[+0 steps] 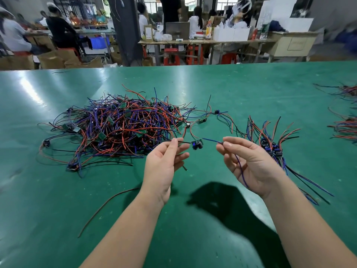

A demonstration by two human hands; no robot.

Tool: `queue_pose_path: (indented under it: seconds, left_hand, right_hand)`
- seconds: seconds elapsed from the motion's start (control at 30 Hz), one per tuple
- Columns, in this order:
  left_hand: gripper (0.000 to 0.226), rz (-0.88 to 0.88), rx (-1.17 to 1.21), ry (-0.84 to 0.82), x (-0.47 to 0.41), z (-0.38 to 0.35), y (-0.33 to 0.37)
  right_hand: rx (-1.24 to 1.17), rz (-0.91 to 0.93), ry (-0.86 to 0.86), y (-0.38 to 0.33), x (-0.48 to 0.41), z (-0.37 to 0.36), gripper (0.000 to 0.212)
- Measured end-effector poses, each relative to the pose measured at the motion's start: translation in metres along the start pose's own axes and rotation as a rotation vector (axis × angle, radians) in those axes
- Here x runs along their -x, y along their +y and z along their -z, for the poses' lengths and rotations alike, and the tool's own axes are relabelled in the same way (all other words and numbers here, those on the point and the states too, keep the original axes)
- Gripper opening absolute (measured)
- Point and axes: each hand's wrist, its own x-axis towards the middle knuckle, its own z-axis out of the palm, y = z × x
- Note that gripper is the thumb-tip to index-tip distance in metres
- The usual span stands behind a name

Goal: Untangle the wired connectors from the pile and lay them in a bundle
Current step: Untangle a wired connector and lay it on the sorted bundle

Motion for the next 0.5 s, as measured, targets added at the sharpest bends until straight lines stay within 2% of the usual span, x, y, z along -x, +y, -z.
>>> queue_pose_path:
  seconds: [0.1, 0.2, 0.37, 0.43, 0.5]
  left_hand:
    - [0.016, 0.025, -0.052, 0.046, -0.004, 0.005, 0.001]
    - [0.021, 0.025, -0.105, 0.089, -0.008, 0.008, 0.002]
    - [0.025, -0.008, -0.166, 0.135, -0.009, 0.013, 0.004]
    - [0.026, -0.028, -0.190, 0.160, -0.010, 0.015, 0.005]
    - [0.026, -0.037, -0.230, 0.169, -0.010, 0.016, 0.006]
  right_hand:
    - [0.000, 0.081, 0.038, -0.023, -0.011, -0.008, 0.011]
    - [0.124, 0.143, 0.107, -0.053, -0.038, -0.025, 0.015]
    - [0.185, 0.359, 0.309, -0.094, -0.105, -0.051, 0.017]
    - [0.324, 0.418, 0.433, -0.097, -0.130, -0.051, 0.021]
    - [0.593, 0.393, 0.520, -0.091, -0.150, -0.041, 0.023]
